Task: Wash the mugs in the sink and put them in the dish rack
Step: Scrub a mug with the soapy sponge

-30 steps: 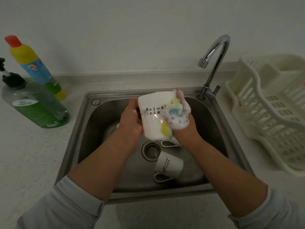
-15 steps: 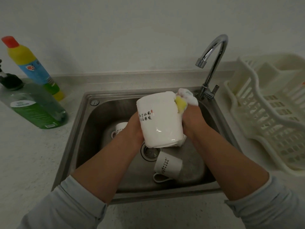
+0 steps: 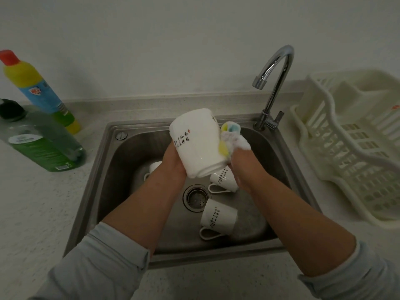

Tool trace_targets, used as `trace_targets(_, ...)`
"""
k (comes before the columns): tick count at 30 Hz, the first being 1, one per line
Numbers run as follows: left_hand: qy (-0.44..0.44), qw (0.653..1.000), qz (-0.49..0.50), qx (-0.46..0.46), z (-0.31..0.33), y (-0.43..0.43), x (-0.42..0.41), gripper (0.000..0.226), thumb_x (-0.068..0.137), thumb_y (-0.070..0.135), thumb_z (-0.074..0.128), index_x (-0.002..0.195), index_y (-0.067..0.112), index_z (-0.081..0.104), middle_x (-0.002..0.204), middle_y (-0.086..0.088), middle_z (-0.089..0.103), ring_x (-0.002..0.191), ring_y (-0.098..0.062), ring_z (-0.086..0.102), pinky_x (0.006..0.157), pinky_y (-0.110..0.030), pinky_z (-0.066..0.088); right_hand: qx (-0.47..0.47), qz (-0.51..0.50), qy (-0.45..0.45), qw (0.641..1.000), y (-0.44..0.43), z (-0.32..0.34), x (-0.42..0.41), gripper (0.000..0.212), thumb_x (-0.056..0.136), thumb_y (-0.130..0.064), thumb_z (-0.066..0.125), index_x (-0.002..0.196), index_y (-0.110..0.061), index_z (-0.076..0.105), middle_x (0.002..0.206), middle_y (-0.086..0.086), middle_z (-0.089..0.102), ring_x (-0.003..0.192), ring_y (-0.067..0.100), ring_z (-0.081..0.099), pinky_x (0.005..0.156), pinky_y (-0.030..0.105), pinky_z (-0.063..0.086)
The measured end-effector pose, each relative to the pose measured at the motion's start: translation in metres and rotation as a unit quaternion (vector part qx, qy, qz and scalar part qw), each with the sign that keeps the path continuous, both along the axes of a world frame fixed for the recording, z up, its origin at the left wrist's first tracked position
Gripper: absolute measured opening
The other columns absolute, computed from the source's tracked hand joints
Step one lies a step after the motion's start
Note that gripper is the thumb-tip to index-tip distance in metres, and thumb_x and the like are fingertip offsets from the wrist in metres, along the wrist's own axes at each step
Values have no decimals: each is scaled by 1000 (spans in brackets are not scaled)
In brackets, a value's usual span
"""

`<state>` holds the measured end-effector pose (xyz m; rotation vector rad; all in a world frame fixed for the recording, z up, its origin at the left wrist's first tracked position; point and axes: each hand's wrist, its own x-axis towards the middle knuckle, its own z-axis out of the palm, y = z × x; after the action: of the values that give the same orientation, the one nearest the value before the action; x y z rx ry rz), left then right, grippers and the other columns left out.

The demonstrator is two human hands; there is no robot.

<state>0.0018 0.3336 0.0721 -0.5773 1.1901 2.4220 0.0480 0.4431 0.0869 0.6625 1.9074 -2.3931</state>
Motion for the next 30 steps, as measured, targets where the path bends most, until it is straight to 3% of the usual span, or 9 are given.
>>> trace_targets(2, 6, 1000, 7, -6, -4, 2, 0, 38, 102, 17, 32, 66, 12, 43, 39, 1, 54, 31, -12, 52, 36, -14, 44, 128, 12, 45, 991, -2, -2, 4, 33, 97, -23, 47, 126, -6, 46, 123, 12, 39, 105, 18, 46, 92, 14, 41)
trace_targets(4, 13, 1000, -6, -17, -5, 1, 1, 36, 100, 21, 36, 66, 14, 47, 43, 0, 55, 36, -14, 53, 43, -17, 48, 245, 12, 112, 963, -1, 0, 8, 33, 97, -22, 46, 126, -7, 43, 116, 2, 30, 100, 8, 39, 75, -7, 30)
trace_targets(7, 21, 996, -32, -81, 2, -3, 2, 42, 99, 23, 36, 59, 17, 46, 37, 4, 50, 34, -11, 50, 42, -12, 43, 242, 35, 127, 961, 0, 9, 8, 16, 99, -22, 40, 93, -15, 53, 89, -5, 48, 80, 6, 46, 75, 11, 38)
trace_targets(9, 46, 987, -67, -138, 8, -5, 1, 42, 99, 20, 36, 57, 17, 37, 32, 8, 45, 34, -9, 45, 36, -10, 35, 77, 51, 95, 991, 2, 15, 5, 30, 100, -35, 38, 81, -18, 55, 70, -3, 60, 68, 12, 57, 70, 27, 48)
trace_targets(11, 88, 973, -89, -194, 14, -4, -1, 45, 97, 7, 38, 55, 17, 27, 33, 5, 36, 33, -7, 34, 37, -13, 29, -77, 62, 74, 992, 6, 19, 3, 34, 99, -39, 37, 88, -18, 61, 71, -3, 70, 71, 14, 67, 68, 28, 55)
trace_targets(15, 158, 953, -98, -238, 23, -4, 3, 30, 96, 14, 43, 66, 12, 41, 60, -1, 42, 53, -13, 39, 51, -23, 39, -161, 132, 93, 974, 11, 24, 3, 35, 99, -32, 35, 83, -12, 59, 66, 1, 70, 63, 14, 68, 62, 25, 56)
trace_targets(25, 428, 871, -38, -236, 17, -15, 18, 40, 74, 38, 52, 37, 26, 43, 40, 14, 35, 41, -3, 32, 47, -19, 31, -85, 282, 19, 956, 26, 2, 1, 38, 77, -38, 53, 103, -11, 57, 81, 2, 69, 68, 11, 67, 61, 24, 56)
trace_targets(28, 498, 820, -57, -276, 17, -11, 26, 39, 78, 37, 46, 40, 27, 44, 39, 17, 39, 40, 2, 36, 47, -11, 33, 52, 330, -12, 942, 22, 3, -4, 8, 90, -22, 52, 94, -18, 57, 81, -2, 67, 69, 6, 65, 66, 20, 54)
trace_targets(30, 547, 778, -77, -298, 20, -6, 31, 37, 84, 30, 43, 48, 24, 44, 41, 19, 39, 41, 4, 39, 49, -8, 32, 148, 322, -30, 935, 17, 8, -5, 15, 96, -11, 47, 88, -22, 55, 84, -2, 61, 75, 8, 61, 75, 21, 53)
